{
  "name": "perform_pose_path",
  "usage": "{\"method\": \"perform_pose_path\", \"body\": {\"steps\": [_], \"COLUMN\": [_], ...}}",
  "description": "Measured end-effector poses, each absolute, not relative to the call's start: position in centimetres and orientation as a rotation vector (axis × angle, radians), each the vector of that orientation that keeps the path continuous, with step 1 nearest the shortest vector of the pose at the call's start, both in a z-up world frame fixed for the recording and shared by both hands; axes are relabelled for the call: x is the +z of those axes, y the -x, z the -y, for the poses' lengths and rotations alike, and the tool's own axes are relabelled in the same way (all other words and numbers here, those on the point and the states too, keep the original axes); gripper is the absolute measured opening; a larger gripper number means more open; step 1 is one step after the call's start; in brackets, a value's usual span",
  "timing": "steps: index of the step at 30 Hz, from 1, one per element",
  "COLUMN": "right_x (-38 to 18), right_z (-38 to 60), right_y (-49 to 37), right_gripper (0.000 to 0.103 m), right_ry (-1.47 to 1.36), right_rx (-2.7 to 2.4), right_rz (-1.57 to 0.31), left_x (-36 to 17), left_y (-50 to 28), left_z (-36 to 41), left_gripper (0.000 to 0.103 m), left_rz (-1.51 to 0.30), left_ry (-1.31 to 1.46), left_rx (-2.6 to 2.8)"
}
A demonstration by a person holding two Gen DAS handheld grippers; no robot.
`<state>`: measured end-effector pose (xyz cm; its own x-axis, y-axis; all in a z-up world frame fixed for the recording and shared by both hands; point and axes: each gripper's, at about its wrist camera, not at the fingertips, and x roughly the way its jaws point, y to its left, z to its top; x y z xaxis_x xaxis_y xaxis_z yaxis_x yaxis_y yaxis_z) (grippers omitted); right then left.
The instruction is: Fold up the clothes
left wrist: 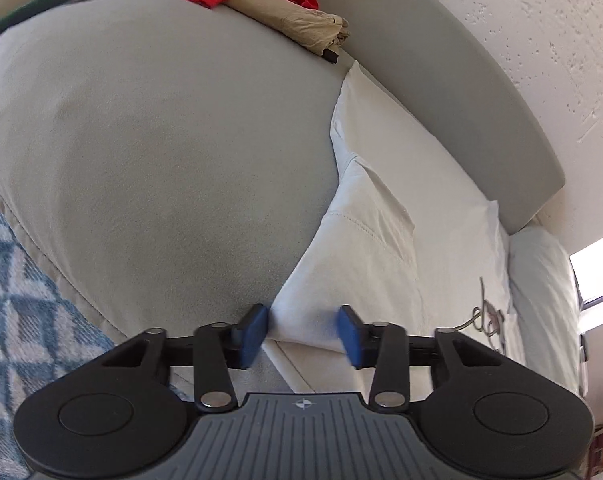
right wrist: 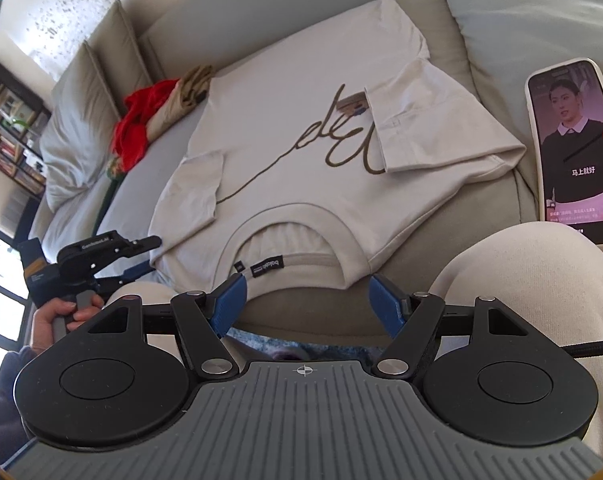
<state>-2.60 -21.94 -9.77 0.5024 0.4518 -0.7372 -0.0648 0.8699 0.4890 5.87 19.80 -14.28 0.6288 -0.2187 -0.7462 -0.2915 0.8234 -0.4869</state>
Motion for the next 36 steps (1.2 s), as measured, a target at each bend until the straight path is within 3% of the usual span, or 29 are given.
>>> {"method": "perform_pose_path", "body": {"steps": [2, 11, 13, 14, 15, 23, 29, 36], "right_x": [-9.7, -9.7, -9.6, -9.6, -9.6, -9.5, -10.4, -13.5], "right_z": [21.9, 22.1, 22.1, 22.2, 22.2, 19.9, 17.2, 17.5], "right_y": [2.7, 2.8, 2.9, 2.9, 2.9, 1.1, -3.3, -5.2], "right_gripper": [0.073, 0.073, 0.073, 0.073, 0.073, 0.073, 0.067, 0.065], "right_ry": [-0.431, -0.434, -0.432, -0.434, -0.431, -0.299, -0.130, -0.082], "right_rx": [0.324, 0.329, 0.329, 0.325, 0.317, 0.333, 0.310, 0.241], "right_rz": [-1.002, -0.997, -0.992, -0.988, -0.981, -0.920, -0.893, -0.981], "left_x": [-13.3, -12.6, -11.8, -11.1, -10.4, -6.7, -10.6, -13.2], "left_y": [-5.4, -5.3, -4.8, -4.5, -4.2, -2.9, -5.2, -4.9], "left_z": [-19.1, -18.0, -17.6, -17.1, -16.6, -8.5, -2.4, -2.2], "left_gripper": [0.000, 0.003, 0.020, 0.035, 0.038, 0.038, 0.039, 0.040], "left_rz": [-0.886, -0.948, -0.940, -0.923, -0.904, -0.767, -0.863, -0.974], "left_ry": [0.557, 0.411, 0.385, 0.348, 0.308, 0.011, -0.118, -0.079], "left_rx": [0.059, 0.190, 0.197, 0.210, 0.224, 0.030, -0.107, -0.121]}}
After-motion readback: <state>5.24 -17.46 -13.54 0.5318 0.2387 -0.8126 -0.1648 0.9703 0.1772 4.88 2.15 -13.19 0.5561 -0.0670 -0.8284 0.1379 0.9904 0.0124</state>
